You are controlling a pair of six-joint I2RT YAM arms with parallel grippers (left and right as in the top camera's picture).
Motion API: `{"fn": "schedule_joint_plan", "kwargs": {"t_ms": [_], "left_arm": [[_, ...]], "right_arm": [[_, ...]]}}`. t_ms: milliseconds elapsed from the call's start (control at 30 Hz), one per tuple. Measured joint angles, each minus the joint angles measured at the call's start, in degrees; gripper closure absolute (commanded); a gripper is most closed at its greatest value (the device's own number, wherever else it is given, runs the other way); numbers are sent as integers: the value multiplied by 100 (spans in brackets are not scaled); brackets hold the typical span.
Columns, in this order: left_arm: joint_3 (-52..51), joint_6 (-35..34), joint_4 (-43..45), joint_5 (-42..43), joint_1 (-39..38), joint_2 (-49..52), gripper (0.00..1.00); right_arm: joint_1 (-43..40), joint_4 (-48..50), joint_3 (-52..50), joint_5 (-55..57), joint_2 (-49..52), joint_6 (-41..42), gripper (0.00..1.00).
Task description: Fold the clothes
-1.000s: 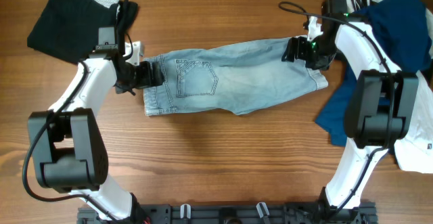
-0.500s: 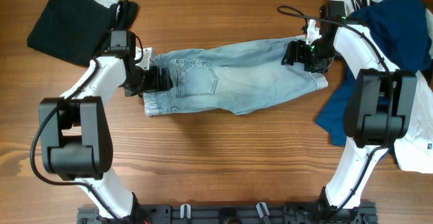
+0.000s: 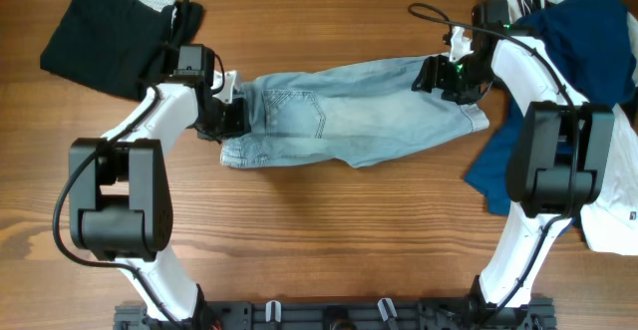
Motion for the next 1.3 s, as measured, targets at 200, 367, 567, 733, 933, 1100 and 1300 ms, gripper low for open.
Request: {"fn": "schedule_joint_plan", "kwargs": {"t_ms": [200,367,567,733,933,1100,1300], "left_arm": [[603,-33,-1342,-483,686,-293,96],[1775,247,-2013,-741,955,-581,96],[2140,328,-2111,-765,951,-625,96],[2680,352,-2138,-774,1080,-625,96],[2780,509,-2249,-828,1150,-634,96],[2780,616,-2367,-678,1147,-634,96],[2780,586,-2350,-87,813,-634,96]], "right_arm": [[2,-2,258,-511,0,-103,48],[109,24,258,-892,0,-227,59],[765,452,188,-1104,0,-232,75],[870,1099,-186,-1231,0,74,80],[1099,2006,-750,-1224,0,459,83],[1290,2555,-1163,-1003,0,839,83],[1287,2754,-1207,-879,0,1196,83]]}}
